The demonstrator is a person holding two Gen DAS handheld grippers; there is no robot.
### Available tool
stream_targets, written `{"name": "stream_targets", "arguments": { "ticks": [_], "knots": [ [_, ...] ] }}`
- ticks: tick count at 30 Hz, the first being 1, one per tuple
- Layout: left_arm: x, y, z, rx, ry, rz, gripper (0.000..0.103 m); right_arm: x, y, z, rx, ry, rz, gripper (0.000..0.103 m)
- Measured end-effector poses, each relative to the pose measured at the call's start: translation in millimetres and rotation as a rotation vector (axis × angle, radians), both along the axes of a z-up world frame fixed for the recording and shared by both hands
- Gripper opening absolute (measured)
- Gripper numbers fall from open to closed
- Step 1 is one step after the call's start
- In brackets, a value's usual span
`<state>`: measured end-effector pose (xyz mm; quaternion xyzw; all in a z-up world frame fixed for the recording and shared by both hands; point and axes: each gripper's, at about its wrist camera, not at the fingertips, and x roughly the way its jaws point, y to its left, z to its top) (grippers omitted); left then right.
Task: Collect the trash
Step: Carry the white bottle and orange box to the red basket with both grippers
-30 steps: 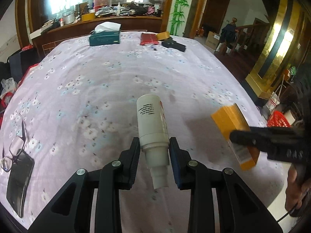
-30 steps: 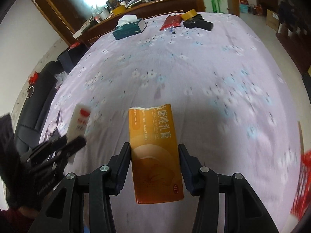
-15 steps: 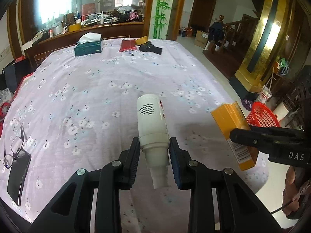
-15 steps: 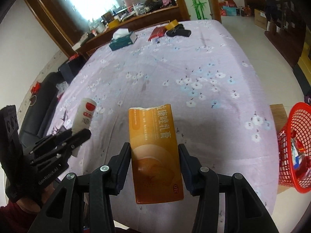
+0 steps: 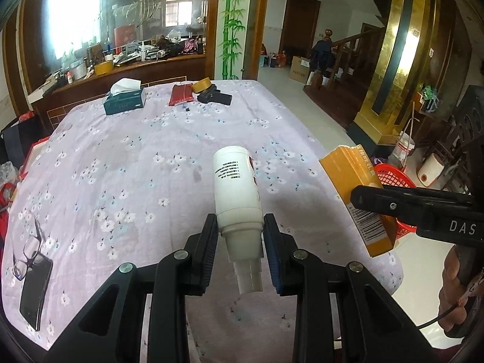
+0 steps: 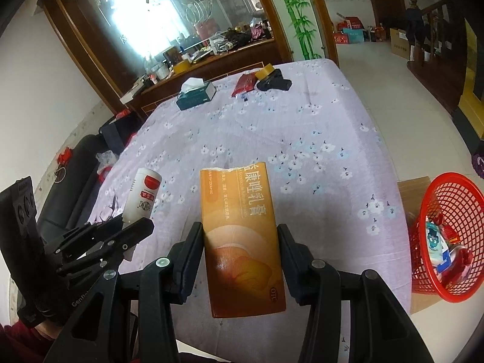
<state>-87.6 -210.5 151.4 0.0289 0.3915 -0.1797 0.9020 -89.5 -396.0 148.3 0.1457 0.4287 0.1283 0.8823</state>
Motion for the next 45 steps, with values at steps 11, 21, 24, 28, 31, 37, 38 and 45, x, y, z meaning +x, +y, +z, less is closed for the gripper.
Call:
{"name": "stream_targets", "arguments": {
  "ticks": [11, 21, 24, 28, 31, 37, 38, 45],
  "knots": [
    [1.9, -15.4, 10.9, -0.012, -0.032, -0.031, 0.029, -5.4, -9.6, 17.6, -0.008, -0.04, -0.021, 0.052],
    [4.5, -31.6, 15.5, -0.014, -0.042, -0.07, 0.029, -13.8, -24.8, 25.3, -0.004, -0.056, -0.052, 0.052],
    [5.3, -37.4, 15.6, -0.013, -0.042, -0.085, 0.029, -17.7, -32.9, 27.5, -0.001, -0.058, -0.069, 0.052],
    [6.3, -47.8, 15.9, -0.024, -0.033, -0.109, 0.029, -22.9, -45.0, 30.6, 0.005, -0.061, -0.1, 0.052],
    [5.6, -57.3, 14.9, -0.02, -0.03, -0.127, 0.029, -28.3, -56.5, 30.8, 0.009, -0.059, -0.125, 0.052],
    [5.4, -81.5, 12.8, -0.017, -0.021, -0.174, 0.029, -39.0, -81.9, 28.3, 0.02, -0.044, -0.183, 0.052],
    [5.1, -85.2, 12.4, -0.015, -0.02, -0.182, 0.029, -40.4, -86.5, 27.9, 0.021, -0.042, -0.194, 0.052],
    [1.6, -121.5, 11.8, -0.013, -0.011, -0.253, 0.029, -57.0, -126.0, 25.2, 0.039, -0.029, -0.29, 0.052]
  ]
}}
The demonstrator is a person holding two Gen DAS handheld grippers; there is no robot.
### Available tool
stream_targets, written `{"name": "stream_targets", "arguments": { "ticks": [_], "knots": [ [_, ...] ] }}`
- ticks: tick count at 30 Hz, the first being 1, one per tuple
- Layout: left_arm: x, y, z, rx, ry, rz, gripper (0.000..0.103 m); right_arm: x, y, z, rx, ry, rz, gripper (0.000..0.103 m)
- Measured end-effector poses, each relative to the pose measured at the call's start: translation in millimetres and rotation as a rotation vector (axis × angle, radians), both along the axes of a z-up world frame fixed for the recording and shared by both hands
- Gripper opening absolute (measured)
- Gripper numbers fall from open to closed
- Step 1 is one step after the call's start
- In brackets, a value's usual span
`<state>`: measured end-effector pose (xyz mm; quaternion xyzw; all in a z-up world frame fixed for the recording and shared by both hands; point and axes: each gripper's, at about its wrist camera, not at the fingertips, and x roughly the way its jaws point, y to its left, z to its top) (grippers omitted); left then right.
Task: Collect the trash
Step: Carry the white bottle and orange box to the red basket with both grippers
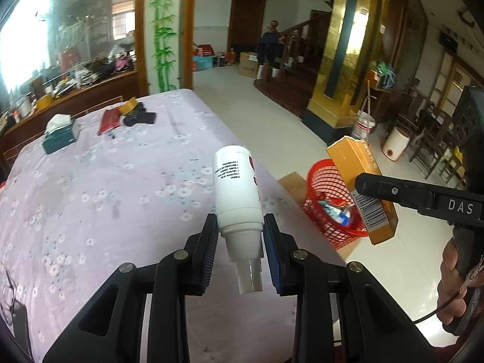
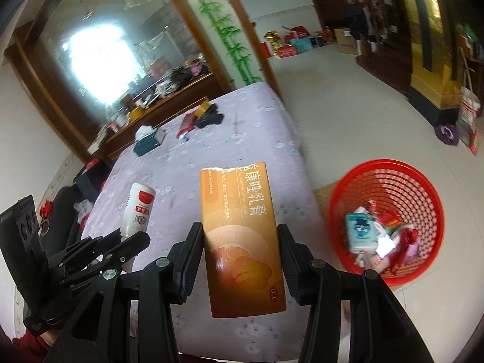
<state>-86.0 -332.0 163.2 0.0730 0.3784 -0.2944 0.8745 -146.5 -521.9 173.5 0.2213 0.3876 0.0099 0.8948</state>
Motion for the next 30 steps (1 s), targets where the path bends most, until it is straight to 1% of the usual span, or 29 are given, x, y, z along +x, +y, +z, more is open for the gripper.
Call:
{"name": "stream_targets", "arguments": {
  "ticks": [4, 8, 15, 20, 25, 30],
  "knots": [
    [-0.4, -24.4, 2.8, -0.009, 0.007, -0.048, 0.029, -10.9, -26.2, 1.2, 0.011, 0.004, -0.066, 0.053],
    [-1.7, -50.0, 5.4, -0.009, -0.003, -0.097, 0.029, -23.1, -51.5, 3.6, 0.016, 0.002, -0.127, 0.053],
    [-5.6, -106.2, 7.6, -0.015, 0.004, -0.195, 0.029, -42.4, -97.9, 7.2, 0.026, 0.0, -0.227, 0.053],
    [-5.7, -145.1, -2.5, -0.002, 0.027, -0.25, 0.029, -45.5, -123.3, 0.4, 0.043, 0.016, -0.261, 0.053],
    [-3.3, -173.7, -14.4, 0.014, 0.049, -0.272, 0.029, -41.2, -145.4, -14.2, 0.085, 0.043, -0.285, 0.053],
    [3.2, -196.3, -29.9, 0.041, 0.065, -0.278, 0.029, -36.1, -161.1, -24.0, 0.099, 0.063, -0.299, 0.053]
  ]
}}
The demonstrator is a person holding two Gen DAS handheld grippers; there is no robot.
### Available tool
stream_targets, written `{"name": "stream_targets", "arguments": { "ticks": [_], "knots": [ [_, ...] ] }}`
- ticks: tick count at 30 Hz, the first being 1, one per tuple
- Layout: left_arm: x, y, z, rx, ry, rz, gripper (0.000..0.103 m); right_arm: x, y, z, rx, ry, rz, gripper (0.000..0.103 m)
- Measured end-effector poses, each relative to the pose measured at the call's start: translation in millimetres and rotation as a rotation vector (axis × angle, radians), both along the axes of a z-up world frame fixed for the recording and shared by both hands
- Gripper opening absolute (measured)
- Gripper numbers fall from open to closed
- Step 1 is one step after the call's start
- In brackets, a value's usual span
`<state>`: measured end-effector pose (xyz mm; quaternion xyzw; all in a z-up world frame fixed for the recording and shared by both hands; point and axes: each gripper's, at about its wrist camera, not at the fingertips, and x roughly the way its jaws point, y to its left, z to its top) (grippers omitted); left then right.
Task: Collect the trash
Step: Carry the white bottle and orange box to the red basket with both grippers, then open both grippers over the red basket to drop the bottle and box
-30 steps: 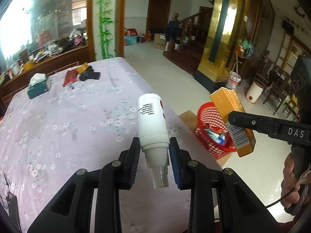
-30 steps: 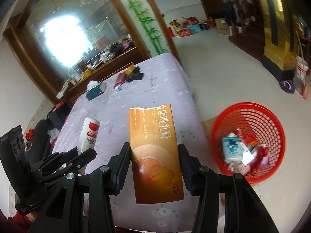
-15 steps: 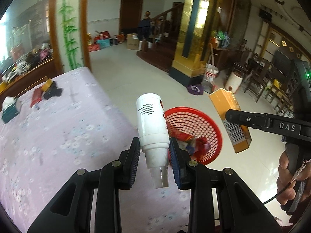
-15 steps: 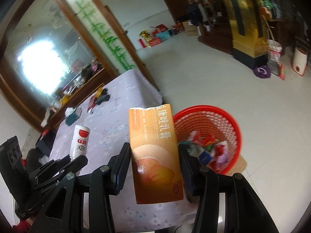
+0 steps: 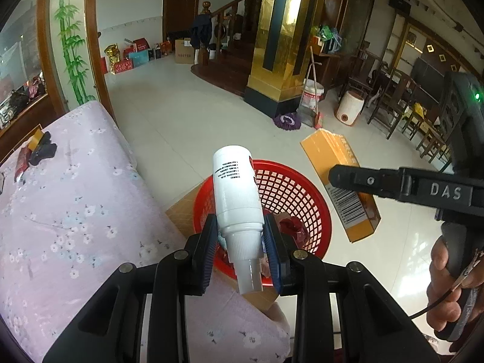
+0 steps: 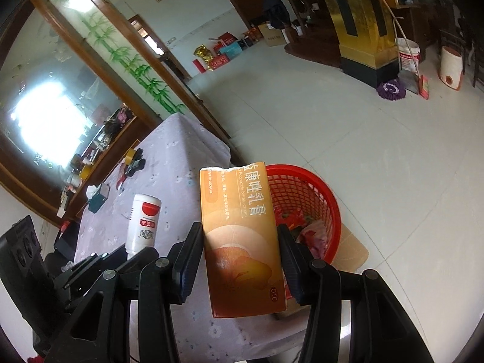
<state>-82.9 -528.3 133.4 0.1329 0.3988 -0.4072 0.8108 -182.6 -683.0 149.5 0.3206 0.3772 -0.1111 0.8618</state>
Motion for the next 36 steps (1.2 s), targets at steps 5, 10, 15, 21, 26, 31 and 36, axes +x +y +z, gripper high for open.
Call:
{"name": "stream_targets", "arguments": {
  "ticks": [5, 10, 15, 21, 26, 31, 36],
  "knots": [
    [6.1, -16.5, -13.9, 0.016, 0.026, -0.004, 0.029, 8.9, -11.6, -8.7, 0.008, 0.016, -0.001, 0.053],
    [8.6, -26.0, -22.3, 0.029, 0.039, -0.012, 0.029, 18.3, -20.2, -16.5, 0.016, 0.032, -0.002, 0.053],
    [10.8, -32.9, -28.6, 0.042, 0.044, -0.019, 0.029, 26.6, -24.8, -22.0, 0.019, 0.041, 0.004, 0.053],
    [9.1, -37.7, -32.8, 0.053, 0.044, -0.024, 0.029, 32.6, -29.6, -30.0, 0.028, 0.054, 0.009, 0.054],
    [7.2, -41.4, -34.5, 0.057, 0.046, -0.025, 0.029, 36.4, -31.7, -32.0, 0.027, 0.059, 0.011, 0.054],
    [6.0, -43.2, -33.0, 0.048, 0.04, -0.026, 0.029, 38.3, -32.6, -34.0, 0.024, 0.066, 0.013, 0.054],
    [4.1, -48.0, -31.4, 0.049, 0.033, -0.025, 0.032, 37.9, -33.1, -32.8, 0.024, 0.061, 0.006, 0.062]
  ]
}}
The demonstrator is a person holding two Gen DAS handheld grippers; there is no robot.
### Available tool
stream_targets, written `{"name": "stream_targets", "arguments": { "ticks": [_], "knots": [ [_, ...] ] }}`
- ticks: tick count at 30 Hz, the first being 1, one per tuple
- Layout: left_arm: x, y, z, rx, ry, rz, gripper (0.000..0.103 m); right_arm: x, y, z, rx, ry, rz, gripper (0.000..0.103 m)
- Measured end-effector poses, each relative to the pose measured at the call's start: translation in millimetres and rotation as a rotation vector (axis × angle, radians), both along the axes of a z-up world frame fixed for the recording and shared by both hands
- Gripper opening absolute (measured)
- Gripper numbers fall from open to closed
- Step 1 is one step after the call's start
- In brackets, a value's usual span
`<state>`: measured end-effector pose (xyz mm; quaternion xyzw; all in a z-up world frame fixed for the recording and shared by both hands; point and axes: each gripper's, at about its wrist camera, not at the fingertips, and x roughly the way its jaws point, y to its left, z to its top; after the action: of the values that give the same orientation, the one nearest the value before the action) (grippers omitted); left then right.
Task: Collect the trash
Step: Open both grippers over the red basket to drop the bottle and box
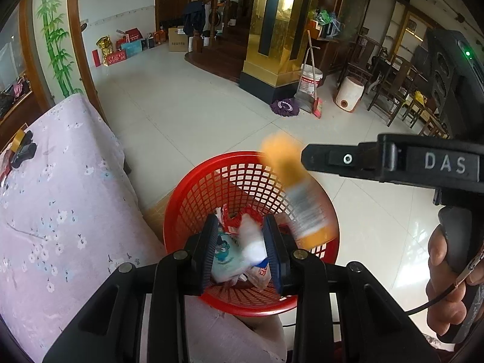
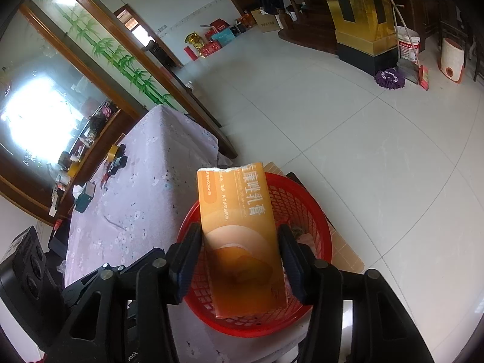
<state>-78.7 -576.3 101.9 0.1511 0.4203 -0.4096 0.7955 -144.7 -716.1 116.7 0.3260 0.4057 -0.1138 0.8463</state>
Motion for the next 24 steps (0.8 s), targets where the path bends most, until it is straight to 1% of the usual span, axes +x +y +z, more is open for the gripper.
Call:
{"name": "stream_targets", "arguments": {
  "ticks": [5, 7, 14, 17, 19, 20, 24],
  "knots": [
    [0.4, 2.4, 2.0, -0.002, -0.014, 0.009, 0.035, -3.7, -0.9, 4.0, -0.003, -0.01, -0.011, 0.064],
    [-0.3, 3.9, 3.4, -0.003, -0.023, 0.015, 0.038, -5.4, -0.4, 5.2, -0.005, -0.011, -0.014, 0.064],
    [-5.6, 14.2, 12.5, -0.017, -0.067, 0.037, 0.053, -16.0, 5.3, 11.8, -0.03, -0.005, -0.035, 0.065],
    [-6.7, 20.0, 14.9, -0.022, -0.077, 0.042, 0.057, -22.0, 8.6, 15.0, -0.04, -0.004, -0.049, 0.068],
    [-8.7, 23.6, 16.8, -0.021, -0.086, 0.045, 0.061, -27.5, 12.6, 17.1, -0.049, -0.001, -0.059, 0.07],
    [-10.0, 25.8, 17.6, -0.02, -0.09, 0.048, 0.066, -30.5, 14.6, 17.9, -0.052, 0.0, -0.065, 0.071],
    [-14.2, 37.5, 20.2, -0.018, -0.105, 0.05, 0.07, -41.7, 23.2, 19.8, -0.059, 0.008, -0.088, 0.073]
  ]
}}
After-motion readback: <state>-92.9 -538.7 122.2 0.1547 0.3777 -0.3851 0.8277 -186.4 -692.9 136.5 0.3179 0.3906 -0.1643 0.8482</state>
